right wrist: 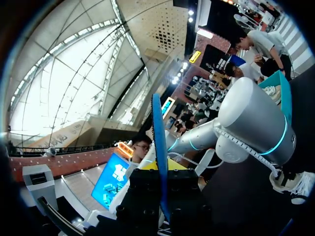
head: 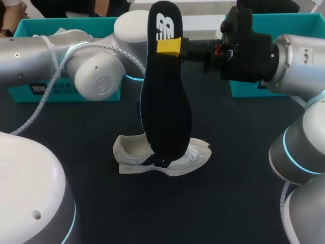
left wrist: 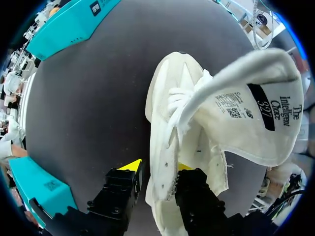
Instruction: Take the shoe out of the shoebox, open the shoe tongue, remove and reinsert the insole, then place the shoe into the shoebox
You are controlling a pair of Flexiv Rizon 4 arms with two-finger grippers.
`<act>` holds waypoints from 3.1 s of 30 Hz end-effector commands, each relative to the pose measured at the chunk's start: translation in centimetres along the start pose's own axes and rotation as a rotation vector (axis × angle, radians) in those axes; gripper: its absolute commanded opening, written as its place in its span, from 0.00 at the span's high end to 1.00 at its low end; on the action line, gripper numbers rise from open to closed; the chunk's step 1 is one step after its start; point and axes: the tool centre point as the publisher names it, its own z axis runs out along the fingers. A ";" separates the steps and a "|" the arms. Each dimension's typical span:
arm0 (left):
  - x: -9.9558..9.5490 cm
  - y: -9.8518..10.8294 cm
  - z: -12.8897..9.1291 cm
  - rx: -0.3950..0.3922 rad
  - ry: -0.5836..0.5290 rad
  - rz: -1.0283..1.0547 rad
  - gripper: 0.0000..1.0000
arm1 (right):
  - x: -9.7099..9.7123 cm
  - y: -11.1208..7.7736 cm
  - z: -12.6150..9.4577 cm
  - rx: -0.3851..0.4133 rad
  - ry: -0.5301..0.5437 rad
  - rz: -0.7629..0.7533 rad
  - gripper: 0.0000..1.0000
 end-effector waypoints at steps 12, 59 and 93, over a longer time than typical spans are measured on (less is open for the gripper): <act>0.9 0.5 -0.9 0.050 0.161 0.152 1.00 | 0.0 -0.1 0.4 -0.004 0.000 0.000 1.00; 1.7 1.1 -8.1 -0.204 0.507 1.689 1.00 | 0.0 -0.1 0.4 -0.004 0.000 0.000 1.00; 3.3 -2.7 -3.2 -0.481 0.513 1.682 1.00 | 0.0 -0.1 0.4 -0.004 0.000 0.000 1.00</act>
